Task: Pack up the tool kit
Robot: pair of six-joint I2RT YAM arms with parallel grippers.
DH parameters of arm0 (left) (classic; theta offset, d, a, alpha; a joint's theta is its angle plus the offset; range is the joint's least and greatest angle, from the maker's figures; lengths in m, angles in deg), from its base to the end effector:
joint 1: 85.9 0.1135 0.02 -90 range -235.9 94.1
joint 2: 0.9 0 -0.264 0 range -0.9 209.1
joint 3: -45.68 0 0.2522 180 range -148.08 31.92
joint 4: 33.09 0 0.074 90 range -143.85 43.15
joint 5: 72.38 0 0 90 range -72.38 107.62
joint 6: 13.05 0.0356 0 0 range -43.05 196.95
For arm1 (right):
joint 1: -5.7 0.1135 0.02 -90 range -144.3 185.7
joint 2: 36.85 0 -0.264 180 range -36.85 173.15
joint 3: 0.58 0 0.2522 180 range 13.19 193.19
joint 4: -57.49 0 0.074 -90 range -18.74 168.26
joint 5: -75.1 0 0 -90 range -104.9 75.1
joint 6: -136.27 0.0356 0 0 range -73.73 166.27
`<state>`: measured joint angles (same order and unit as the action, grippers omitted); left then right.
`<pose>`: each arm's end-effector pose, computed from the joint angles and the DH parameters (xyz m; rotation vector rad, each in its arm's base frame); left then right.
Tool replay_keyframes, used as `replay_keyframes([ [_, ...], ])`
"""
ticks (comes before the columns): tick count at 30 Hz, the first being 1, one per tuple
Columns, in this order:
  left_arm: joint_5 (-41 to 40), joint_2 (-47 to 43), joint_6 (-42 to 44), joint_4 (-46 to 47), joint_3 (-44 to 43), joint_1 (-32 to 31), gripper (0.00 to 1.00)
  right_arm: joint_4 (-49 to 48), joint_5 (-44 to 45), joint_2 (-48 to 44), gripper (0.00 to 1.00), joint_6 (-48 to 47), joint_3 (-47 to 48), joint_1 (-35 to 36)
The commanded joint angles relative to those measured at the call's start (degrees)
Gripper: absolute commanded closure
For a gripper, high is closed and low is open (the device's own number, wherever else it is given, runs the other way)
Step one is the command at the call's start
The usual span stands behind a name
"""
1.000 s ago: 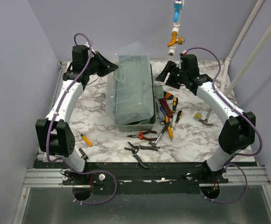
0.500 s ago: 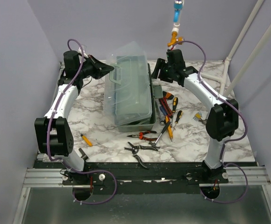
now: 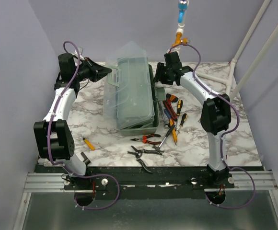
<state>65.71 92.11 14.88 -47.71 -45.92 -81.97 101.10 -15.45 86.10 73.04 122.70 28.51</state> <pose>0.3809 -0.0004 0.3439 -0.5034 1.9569 -1.4478 0.4567 0.1924 0.2614 0.0769 2.3675 0.4393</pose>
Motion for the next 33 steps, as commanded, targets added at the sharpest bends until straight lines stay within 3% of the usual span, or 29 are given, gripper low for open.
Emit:
replay_keyframes([
  [1,5.4,-3.1,2.2,5.6,-0.2,1.5,1.00,0.6,-0.4,3.6,0.41,-1.7,3.7,0.0],
  [5,5.0,-3.4,4.1,3.3,-0.3,1.8,1.00,0.0,-1.1,5.9,0.43,-1.7,4.5,-0.1],
  [10,5.8,-4.5,5.0,2.0,0.7,3.0,1.00,-0.1,3.5,6.2,0.55,-2.5,4.0,-0.1],
  [15,7.5,-7.3,5.8,1.5,3.7,6.8,1.00,0.0,6.0,4.9,0.85,-2.7,3.3,-0.1],
  [19,6.6,-9.5,9.6,-4.0,4.7,9.2,1.00,-0.7,6.4,3.1,0.91,-2.7,1.6,-0.1],
  [29,6.6,-10.2,17.2,-11.2,6.0,14.1,1.00,-1.0,6.2,2.0,0.96,-2.9,0.7,-0.1],
  [33,4.0,-8.8,23.0,-18.0,4.7,15.0,1.00,-0.9,6.5,1.8,0.97,-3.0,0.5,-0.1],
])
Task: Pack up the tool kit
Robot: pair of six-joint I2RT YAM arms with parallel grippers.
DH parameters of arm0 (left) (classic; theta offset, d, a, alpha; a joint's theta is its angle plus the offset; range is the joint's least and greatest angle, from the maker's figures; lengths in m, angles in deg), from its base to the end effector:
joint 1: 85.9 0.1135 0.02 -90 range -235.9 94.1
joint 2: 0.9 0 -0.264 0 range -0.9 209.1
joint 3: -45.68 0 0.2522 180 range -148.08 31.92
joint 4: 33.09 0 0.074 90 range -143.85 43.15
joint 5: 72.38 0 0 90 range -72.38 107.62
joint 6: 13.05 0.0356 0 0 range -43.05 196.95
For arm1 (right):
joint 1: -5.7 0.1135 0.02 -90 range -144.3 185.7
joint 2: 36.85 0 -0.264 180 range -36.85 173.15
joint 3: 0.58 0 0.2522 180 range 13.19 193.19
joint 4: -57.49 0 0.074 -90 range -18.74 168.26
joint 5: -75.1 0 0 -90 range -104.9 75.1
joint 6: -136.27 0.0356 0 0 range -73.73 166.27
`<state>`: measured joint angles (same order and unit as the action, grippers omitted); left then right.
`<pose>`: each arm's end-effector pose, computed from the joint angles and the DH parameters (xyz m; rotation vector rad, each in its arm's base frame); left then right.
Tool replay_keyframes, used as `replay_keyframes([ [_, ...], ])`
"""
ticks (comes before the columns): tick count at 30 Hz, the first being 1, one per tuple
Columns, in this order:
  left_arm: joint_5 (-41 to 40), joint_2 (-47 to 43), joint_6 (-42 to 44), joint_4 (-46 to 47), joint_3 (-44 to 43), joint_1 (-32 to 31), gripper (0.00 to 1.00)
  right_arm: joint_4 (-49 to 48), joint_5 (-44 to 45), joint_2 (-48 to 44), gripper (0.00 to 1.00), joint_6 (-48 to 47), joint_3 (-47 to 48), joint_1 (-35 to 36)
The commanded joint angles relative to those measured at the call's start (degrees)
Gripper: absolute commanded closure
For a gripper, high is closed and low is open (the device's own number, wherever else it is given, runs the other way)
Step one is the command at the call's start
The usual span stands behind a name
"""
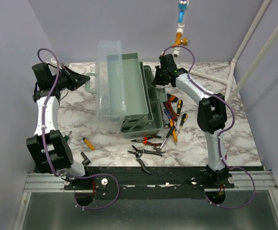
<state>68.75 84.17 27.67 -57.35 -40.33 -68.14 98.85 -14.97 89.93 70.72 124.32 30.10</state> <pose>0.3303 0.0767 0.3425 -0.5580 1.9395 -1.2303 0.4644 0.2107 0.2416 0.0004 2.3650 0.4241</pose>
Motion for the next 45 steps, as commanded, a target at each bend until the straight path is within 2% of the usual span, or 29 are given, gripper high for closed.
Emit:
replay_keyframes([
  [1,-0.2,-0.4,12.2,-10.7,-1.5,1.4,1.00,1.3,5.9,-2.0,0.97,-0.7,-1.2,-1.7],
  [7,-1.3,2.8,17.9,-17.9,-2.4,3.6,1.00,1.0,4.6,-2.5,0.97,-0.5,-1.1,-1.6],
  [8,-1.6,3.2,18.6,-18.6,-2.5,3.7,0.97,0.9,4.4,-2.6,0.97,-0.5,-1.2,-1.6],
  [14,-7.9,3.7,18.7,-22.3,-2.3,5.1,0.41,0.8,2.7,-3.3,0.97,-0.2,-1.3,-1.6],
  [19,-11.5,1.5,18.8,-23.7,-1.9,6.3,0.12,0.5,2.7,-3.8,0.97,-0.3,-1.7,-1.7],
  [24,-19.4,0.0,22.3,-29.6,-3.5,8.3,0.10,0.8,2.8,-3.9,0.96,-0.3,-1.7,-1.7],
  [29,-21.5,-1.6,22.3,-30.3,-1.8,10.2,0.12,0.5,2.5,-4.0,0.96,-0.4,-1.8,-1.7],
  [32,-17.6,-2.5,19.7,-25.4,2.8,11.1,0.13,0.8,1.5,-3.5,0.96,-0.4,-1.3,-1.7],
  [39,-7.2,4.7,17.9,-18.6,7.7,11.2,0.18,0.8,0.4,-3.4,0.96,-0.3,-1.3,-1.7],
  [42,-7.3,8.6,20.0,-21.0,5.3,11.2,0.19,0.6,-1.3,-3.5,0.96,-0.4,-1.3,-1.7],
  [45,-11.0,10.0,21.6,-23.0,3.6,11.2,0.19,0.3,-1.7,-3.8,0.96,-0.4,-1.7,-1.7],
])
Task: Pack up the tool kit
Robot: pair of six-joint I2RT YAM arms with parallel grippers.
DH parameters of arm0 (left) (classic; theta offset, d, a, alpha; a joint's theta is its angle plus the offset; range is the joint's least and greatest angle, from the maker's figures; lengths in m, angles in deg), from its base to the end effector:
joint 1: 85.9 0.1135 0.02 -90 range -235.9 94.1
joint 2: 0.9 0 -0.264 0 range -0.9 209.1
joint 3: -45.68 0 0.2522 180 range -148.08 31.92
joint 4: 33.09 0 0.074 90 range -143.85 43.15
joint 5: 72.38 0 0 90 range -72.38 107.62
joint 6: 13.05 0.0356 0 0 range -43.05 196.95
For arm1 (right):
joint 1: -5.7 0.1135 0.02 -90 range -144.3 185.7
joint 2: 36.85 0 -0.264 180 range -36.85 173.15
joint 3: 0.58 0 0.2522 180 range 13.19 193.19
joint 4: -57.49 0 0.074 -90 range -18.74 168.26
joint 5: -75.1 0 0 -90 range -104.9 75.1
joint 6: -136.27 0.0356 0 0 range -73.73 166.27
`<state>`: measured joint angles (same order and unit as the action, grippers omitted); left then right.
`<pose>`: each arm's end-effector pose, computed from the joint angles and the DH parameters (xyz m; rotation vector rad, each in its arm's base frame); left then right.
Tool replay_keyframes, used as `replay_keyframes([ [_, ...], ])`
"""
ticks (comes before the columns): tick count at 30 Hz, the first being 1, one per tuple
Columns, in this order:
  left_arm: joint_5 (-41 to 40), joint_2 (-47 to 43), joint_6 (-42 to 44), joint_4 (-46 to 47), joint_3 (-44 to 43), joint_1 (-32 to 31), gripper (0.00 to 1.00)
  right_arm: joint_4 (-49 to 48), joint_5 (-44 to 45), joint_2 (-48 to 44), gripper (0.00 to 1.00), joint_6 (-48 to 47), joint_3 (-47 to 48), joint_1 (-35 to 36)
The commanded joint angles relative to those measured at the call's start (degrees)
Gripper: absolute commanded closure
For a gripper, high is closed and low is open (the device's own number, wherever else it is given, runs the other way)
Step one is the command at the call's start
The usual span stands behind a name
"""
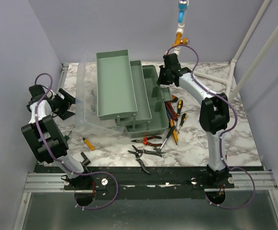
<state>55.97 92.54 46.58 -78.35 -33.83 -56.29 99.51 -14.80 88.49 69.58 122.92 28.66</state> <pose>0.3003 0.1452 0.2288 -1.0341 2.2675 -0.8672 0.4639 0.1965 0.2448 0.0081 2.3710 0.3949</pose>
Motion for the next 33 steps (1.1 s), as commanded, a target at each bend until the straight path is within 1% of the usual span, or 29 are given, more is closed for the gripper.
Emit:
replay_keyframes([
  [1,0.4,1.7,2.8,-2.5,-3.3,-0.7,0.19,-0.4,-1.9,-2.3,0.96,0.7,-0.3,-0.2],
  [6,-5.9,1.6,3.4,-4.6,-5.3,-0.4,0.19,-0.2,-2.6,-2.2,0.96,0.6,-0.1,-0.2],
  [9,-11.6,0.3,3.5,-5.4,-5.3,0.4,0.19,-0.2,-2.6,-2.2,0.96,0.7,-0.1,-0.3],
  [12,-19.2,-1.5,4.4,-6.8,-6.1,0.6,0.19,-0.1,-2.5,-2.3,0.96,0.6,-0.1,-0.2],
  [13,-20.3,-2.3,4.6,-6.6,-5.9,0.6,0.19,-0.1,-2.5,-2.2,0.96,0.6,0.0,-0.2],
  [15,-20.5,-3.0,4.9,-5.9,-5.0,0.4,0.19,-0.1,-2.6,-2.1,0.96,0.7,0.1,-0.2],
  [20,-17.7,-2.3,5.5,-7.0,-5.1,-0.7,0.21,0.3,-3.0,-1.6,0.96,0.7,0.6,-0.2],
  [22,-19.7,-5.0,5.2,-6.5,-4.6,-0.7,0.21,0.3,-3.0,-1.8,0.96,0.7,0.4,-0.3],
  [26,-27.3,-12.8,5.6,-6.1,-4.7,-0.7,0.20,0.1,-3.4,-2.0,0.96,0.7,0.3,-0.2],
  [31,-31.1,-24.1,5.3,-2.5,-1.2,-0.8,0.16,-0.8,-4.4,-2.1,0.95,2.2,-0.1,0.0],
  [33,-31.9,-28.6,4.9,-1.7,0.1,-1.0,0.14,-2.8,-5.1,-2.7,0.95,3.7,-1.8,0.2],
])
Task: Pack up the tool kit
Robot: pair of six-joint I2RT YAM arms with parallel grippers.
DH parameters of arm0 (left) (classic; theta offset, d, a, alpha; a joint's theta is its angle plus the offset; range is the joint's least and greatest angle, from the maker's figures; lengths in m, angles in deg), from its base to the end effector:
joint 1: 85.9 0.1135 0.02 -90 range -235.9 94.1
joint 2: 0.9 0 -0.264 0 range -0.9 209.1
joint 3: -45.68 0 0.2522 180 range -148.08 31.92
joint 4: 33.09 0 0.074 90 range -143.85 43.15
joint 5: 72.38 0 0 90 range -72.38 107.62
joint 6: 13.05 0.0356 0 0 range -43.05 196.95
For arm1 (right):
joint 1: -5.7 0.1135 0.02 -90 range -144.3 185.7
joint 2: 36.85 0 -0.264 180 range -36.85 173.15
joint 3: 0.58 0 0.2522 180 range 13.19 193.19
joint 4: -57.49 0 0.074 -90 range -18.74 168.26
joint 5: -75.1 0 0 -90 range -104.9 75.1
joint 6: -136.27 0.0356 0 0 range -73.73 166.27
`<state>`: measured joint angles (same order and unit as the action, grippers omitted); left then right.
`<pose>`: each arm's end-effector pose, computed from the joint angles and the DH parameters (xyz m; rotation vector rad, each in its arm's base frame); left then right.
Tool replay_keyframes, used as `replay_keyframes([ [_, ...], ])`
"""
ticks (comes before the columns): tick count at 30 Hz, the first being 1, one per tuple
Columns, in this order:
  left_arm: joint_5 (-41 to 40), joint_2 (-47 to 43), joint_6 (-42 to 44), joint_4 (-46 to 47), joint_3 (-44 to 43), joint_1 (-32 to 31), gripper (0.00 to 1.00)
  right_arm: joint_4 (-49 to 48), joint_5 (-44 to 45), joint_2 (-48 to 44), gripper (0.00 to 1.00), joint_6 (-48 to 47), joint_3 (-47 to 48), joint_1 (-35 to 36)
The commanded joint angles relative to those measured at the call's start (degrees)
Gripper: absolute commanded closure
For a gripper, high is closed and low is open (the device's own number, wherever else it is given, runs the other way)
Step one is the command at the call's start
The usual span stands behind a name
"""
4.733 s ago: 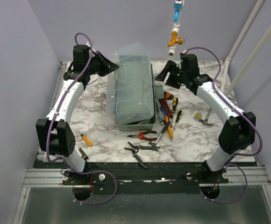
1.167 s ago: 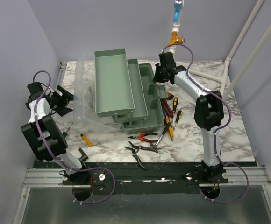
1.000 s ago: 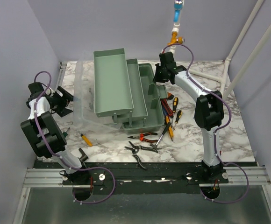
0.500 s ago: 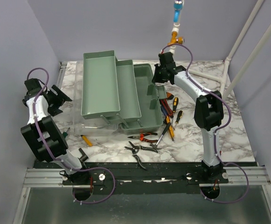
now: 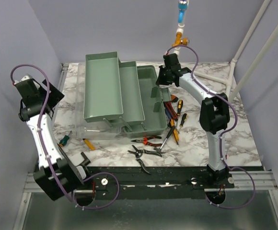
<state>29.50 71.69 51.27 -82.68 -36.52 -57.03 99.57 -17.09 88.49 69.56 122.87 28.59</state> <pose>0.2427 0.1254 0.3376 -0.9366 2.0555 -0.2054 0.4634 0.1971 0.2445 -0.0110 2.3806 0.4384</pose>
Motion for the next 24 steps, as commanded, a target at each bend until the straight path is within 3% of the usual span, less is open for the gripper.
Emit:
replay_keyframes([
  [1,-5.0,-9.9,-0.1,2.9,3.4,-0.3,0.12,-4.0,-2.8,-3.1,0.95,4.5,-2.5,0.6],
  [7,4.6,-13.2,-0.4,-1.1,3.0,-0.3,0.11,-5.9,-1.8,-2.1,0.97,8.7,-3.3,2.2],
  [12,10.3,-14.4,-0.8,-1.7,4.8,-0.3,0.11,-15.2,-3.0,-3.3,0.99,19.4,-11.0,2.5],
  [16,11.5,-15.0,-0.1,-2.4,5.1,-0.3,0.11,-20.3,0.3,-4.8,0.99,24.4,-14.8,2.9],
  [24,12.4,-14.2,0.0,-1.8,7.4,-0.3,0.11,-21.2,5.8,-5.7,0.99,27.1,-13.8,2.9],
])
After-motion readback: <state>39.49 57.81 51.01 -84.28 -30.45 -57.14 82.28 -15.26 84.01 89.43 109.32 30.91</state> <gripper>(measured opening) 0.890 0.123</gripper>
